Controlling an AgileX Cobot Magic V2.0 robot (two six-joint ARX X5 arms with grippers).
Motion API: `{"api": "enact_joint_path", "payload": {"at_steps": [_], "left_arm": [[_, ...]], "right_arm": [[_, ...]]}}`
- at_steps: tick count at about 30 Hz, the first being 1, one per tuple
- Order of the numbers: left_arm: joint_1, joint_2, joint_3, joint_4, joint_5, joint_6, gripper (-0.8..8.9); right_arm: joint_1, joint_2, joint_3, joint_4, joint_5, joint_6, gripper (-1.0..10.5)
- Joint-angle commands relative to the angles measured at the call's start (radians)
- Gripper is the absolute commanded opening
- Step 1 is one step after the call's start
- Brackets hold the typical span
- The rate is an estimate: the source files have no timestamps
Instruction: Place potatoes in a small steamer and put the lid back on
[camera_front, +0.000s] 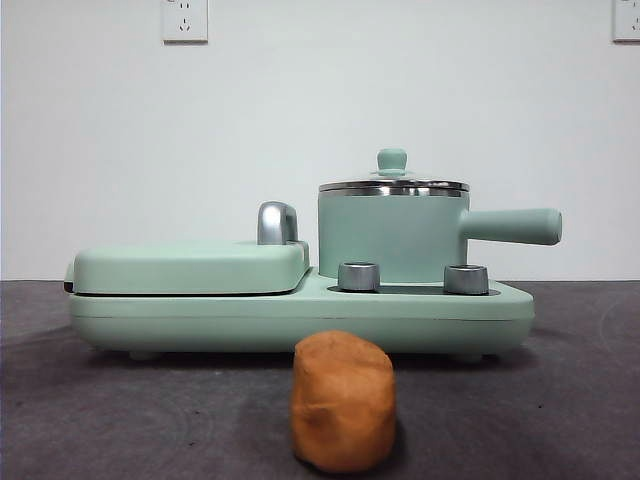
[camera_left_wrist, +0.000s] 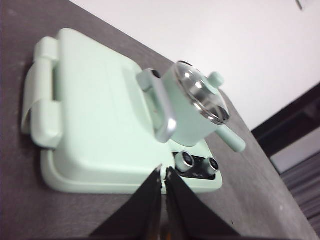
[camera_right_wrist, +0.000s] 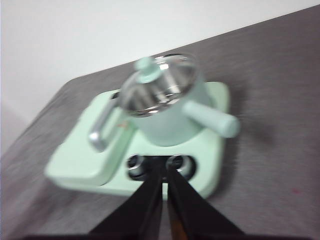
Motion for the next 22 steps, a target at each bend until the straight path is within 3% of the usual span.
{"api": "enact_joint_path", "payload": {"at_steps": [1, 8, 12, 14, 16, 18, 20, 22], "left_arm": [[-0.017, 0.065, 0.107, -0.042, 0.006, 0.107, 0.15], [-0.075, 0.184, 0.303, -0.117, 0.011, 0.227, 0.15], [-0.116, 0.231, 0.367, -0.15, 0.034, 0.269, 0.3], [-0.135, 0.254, 0.385, -0.17, 0.039, 0.282, 0.36], [-0.153, 0.273, 0.394, -0.181, 0.039, 0.282, 1.05], [-0.171, 0.293, 0.402, -0.185, 0.039, 0.27, 2.55], [-0.185, 0.308, 0.408, -0.185, 0.039, 0.259, 3.69], [-0.196, 0.324, 0.415, -0.185, 0.039, 0.253, 4.11]], "right_arm": [[0.004, 0.053, 0.064, -0.006, -0.078, -0.044, 0.1], [0.037, 0.153, 0.178, -0.05, -0.203, -0.086, 0.1], [0.063, 0.178, 0.207, -0.075, -0.209, -0.126, 0.2], [0.073, 0.179, 0.208, -0.076, -0.209, -0.135, 0.8], [0.079, 0.179, 0.208, -0.076, -0.209, -0.134, 1.8], [0.082, 0.18, 0.208, -0.078, -0.209, -0.129, 3.1], [0.082, 0.18, 0.208, -0.083, -0.208, -0.128, 3.7], [0.082, 0.18, 0.208, -0.09, -0.208, -0.128, 3.9]]}}
